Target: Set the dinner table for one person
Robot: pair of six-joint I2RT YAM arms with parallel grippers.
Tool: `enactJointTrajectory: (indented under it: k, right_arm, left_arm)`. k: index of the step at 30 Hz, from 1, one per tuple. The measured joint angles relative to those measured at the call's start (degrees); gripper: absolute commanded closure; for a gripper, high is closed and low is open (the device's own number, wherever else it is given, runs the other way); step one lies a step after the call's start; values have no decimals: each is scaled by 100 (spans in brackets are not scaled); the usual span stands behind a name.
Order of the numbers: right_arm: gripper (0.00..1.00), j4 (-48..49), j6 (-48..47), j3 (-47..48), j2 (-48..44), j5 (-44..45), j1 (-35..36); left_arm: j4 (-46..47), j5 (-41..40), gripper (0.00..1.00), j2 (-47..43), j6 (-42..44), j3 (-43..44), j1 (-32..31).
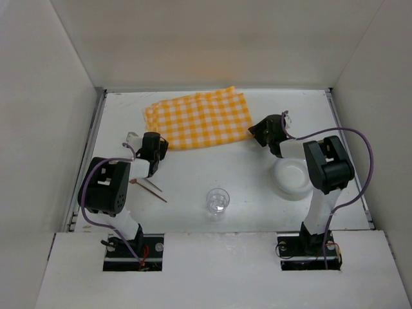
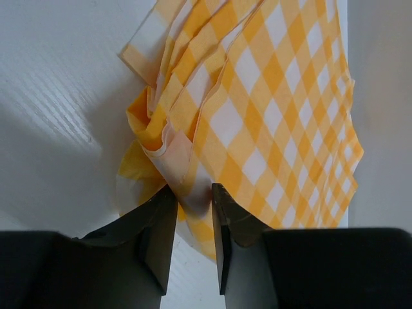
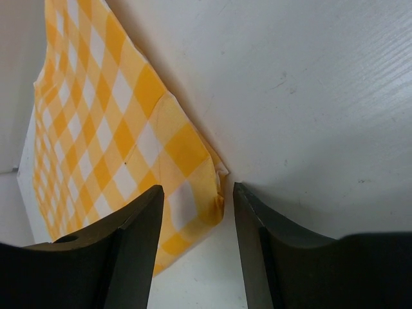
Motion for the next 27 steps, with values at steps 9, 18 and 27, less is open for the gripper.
enactJointTrajectory:
  k: [9, 18, 27]
  right_arm:
    - [51, -317, 122, 212, 66, -243, 61]
    - [96, -892, 234, 892, 501, -483, 57]
    - [100, -710, 216, 671, -92, -680, -20]
  left_arm:
    - [61, 13, 90, 267, 0, 66, 70]
    - [192, 17, 98, 264, 63, 66, 136]
    - [-203, 83, 100, -389, 688, 391, 173]
